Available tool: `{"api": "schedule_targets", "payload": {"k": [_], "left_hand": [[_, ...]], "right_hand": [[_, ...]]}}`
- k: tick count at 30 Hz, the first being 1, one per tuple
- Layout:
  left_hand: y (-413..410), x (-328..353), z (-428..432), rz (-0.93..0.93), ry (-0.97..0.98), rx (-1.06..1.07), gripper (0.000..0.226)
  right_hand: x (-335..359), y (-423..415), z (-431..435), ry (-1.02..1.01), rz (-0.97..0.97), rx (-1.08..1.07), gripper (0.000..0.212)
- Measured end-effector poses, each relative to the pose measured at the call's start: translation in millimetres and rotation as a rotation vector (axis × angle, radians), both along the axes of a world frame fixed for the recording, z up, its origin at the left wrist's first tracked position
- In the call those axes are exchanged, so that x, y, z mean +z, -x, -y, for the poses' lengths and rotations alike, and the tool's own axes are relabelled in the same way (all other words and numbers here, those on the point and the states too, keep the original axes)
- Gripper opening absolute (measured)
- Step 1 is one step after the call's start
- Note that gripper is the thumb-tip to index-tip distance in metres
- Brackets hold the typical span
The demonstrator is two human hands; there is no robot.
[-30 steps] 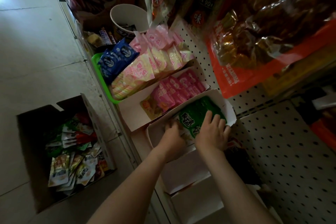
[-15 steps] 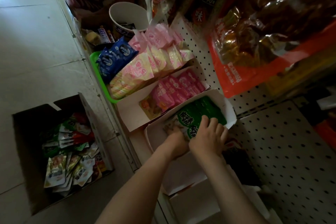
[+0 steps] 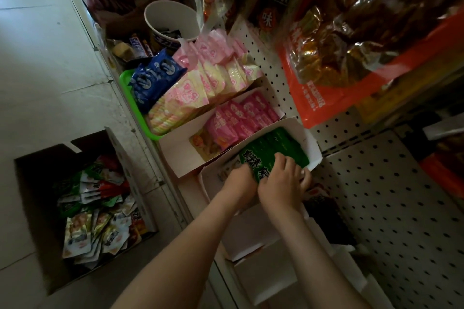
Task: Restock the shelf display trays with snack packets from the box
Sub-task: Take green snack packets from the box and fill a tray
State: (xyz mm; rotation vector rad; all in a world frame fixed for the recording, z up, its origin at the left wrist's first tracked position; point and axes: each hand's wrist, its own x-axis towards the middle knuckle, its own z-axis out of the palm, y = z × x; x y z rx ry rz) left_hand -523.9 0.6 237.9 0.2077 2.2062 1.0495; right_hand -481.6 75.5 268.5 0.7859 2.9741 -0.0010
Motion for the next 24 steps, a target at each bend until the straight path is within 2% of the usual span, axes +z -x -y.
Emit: {"api": "schedule_targets", "payload": {"k": [6, 9, 13, 16, 18, 21, 24], "left_hand": [[-4, 20, 16, -0.041, -0.083, -0.024, 0.028], [-9, 30, 38, -0.079, -0.152, -0.020, 0.025], [-22, 47, 80, -0.096, -0.357, 0.204, 0.015], [-26, 52, 135, -0.196, -0.445, 0.446, 0.016], [-30, 43, 174, -0.260, -0.425, 0.597, 0.018], [-37, 4, 238, -0.301, -0.289, 0.762, 0.014], [-43, -50, 289, -0.251, -0.112, 0.810, 0.008]], "right_hand": [[6, -2, 6, 0.041, -0.027, 0.007, 0.051], [15, -4, 21, 0.101, -0.119, 0.032, 0.048], [29, -12, 57, 0.193, -0.382, 0.070, 0.039], [37, -15, 113, 0.265, -0.558, 0.179, 0.042], [33, -17, 153, 0.350, -0.604, 0.265, 0.040], [-3, -17, 220, 0.521, -0.601, 0.385, 0.037], [-62, -13, 264, 0.759, -0.382, 0.351, 0.036]]}}
